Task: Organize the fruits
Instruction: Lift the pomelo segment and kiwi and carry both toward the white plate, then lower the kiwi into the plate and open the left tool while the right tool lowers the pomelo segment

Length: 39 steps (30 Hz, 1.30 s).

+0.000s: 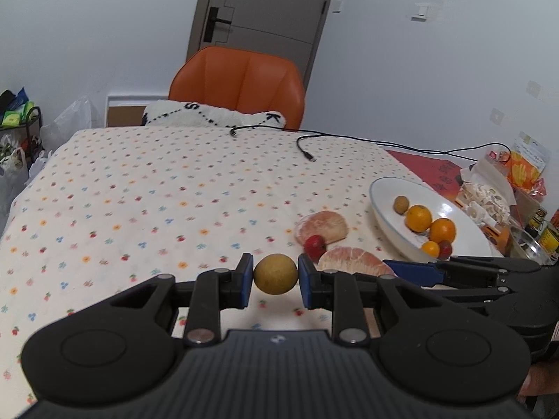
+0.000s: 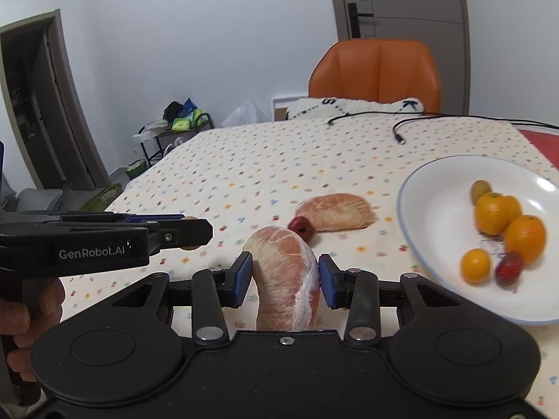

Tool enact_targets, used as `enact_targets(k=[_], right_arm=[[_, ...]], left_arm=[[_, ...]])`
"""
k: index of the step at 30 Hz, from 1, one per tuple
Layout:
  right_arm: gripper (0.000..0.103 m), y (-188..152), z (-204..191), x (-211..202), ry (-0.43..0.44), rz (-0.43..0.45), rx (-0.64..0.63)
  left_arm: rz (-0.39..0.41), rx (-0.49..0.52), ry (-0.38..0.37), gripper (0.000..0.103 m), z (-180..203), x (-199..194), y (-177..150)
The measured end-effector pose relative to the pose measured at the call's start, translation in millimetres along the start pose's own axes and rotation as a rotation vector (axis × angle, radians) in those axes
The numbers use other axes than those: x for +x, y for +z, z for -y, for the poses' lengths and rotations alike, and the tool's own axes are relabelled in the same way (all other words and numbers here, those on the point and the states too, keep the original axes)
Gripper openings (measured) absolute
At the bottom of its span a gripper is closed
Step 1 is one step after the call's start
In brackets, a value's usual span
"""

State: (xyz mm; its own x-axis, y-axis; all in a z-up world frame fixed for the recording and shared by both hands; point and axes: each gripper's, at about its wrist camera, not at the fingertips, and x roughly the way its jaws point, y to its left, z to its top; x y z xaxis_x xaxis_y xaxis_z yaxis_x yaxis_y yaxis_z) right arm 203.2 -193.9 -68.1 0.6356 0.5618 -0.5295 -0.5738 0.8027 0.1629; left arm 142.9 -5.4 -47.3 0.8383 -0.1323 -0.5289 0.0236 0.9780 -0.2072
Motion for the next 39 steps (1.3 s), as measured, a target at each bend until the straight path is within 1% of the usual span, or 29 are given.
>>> enact_targets(k=[22,39], right_arm=[[0.039,7,42,-52,-0.086,0.092,0.059],[0.039,-4,84,-89,-0.183,0.131,0.124]], left_arm=[[0.038,0.088,-0.075,0.026,59,1,19],[0.043,0.13,-0.161,0.026,107,15,22]])
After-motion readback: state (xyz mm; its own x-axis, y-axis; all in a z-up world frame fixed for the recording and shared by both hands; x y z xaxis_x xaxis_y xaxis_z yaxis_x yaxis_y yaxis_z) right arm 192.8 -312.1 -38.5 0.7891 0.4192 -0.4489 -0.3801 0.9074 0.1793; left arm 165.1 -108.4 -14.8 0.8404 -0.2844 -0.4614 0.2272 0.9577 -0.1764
